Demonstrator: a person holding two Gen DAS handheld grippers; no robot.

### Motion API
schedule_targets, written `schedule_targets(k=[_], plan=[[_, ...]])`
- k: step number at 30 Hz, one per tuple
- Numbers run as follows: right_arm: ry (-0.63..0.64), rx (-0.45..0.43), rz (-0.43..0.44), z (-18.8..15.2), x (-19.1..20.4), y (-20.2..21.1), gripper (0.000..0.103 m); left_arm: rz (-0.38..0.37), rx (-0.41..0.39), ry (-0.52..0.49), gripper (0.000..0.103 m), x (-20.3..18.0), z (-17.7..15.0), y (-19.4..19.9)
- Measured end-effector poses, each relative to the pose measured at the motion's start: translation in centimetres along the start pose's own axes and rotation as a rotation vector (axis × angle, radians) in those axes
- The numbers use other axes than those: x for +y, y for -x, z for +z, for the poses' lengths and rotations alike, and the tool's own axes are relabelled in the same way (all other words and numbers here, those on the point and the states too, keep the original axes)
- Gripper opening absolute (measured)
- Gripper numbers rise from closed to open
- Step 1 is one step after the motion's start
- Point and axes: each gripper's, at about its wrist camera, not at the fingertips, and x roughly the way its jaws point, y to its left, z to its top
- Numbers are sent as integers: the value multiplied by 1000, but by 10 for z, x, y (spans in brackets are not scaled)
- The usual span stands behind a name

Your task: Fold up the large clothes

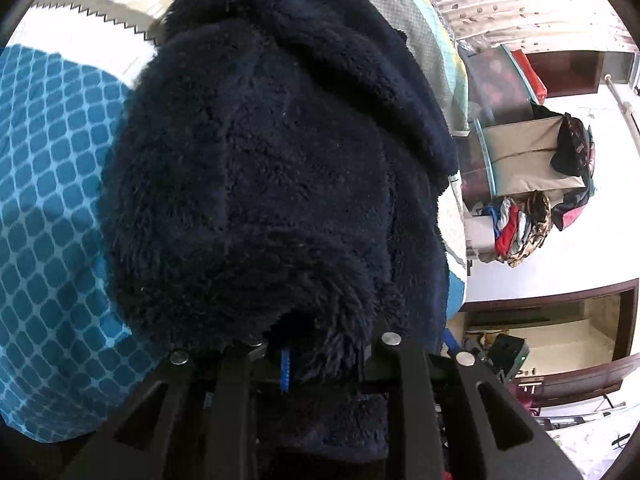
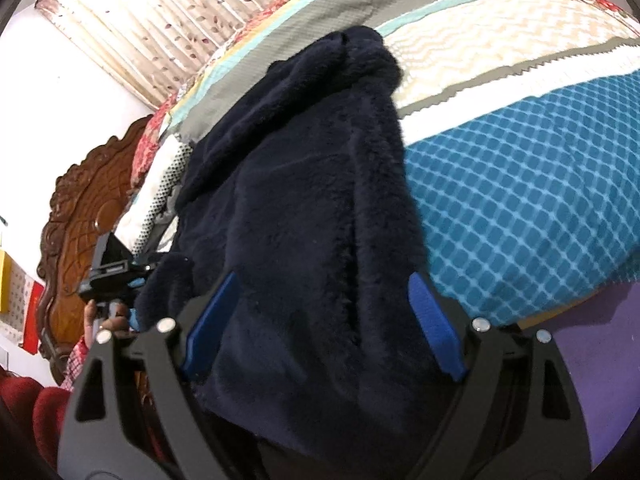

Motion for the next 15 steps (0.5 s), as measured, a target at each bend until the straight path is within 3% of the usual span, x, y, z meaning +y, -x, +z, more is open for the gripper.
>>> schedule_targets(k=[15], plan=[[57,120,-15,-42,-11,12,83,17,26,-118,36,-22,-7,34]])
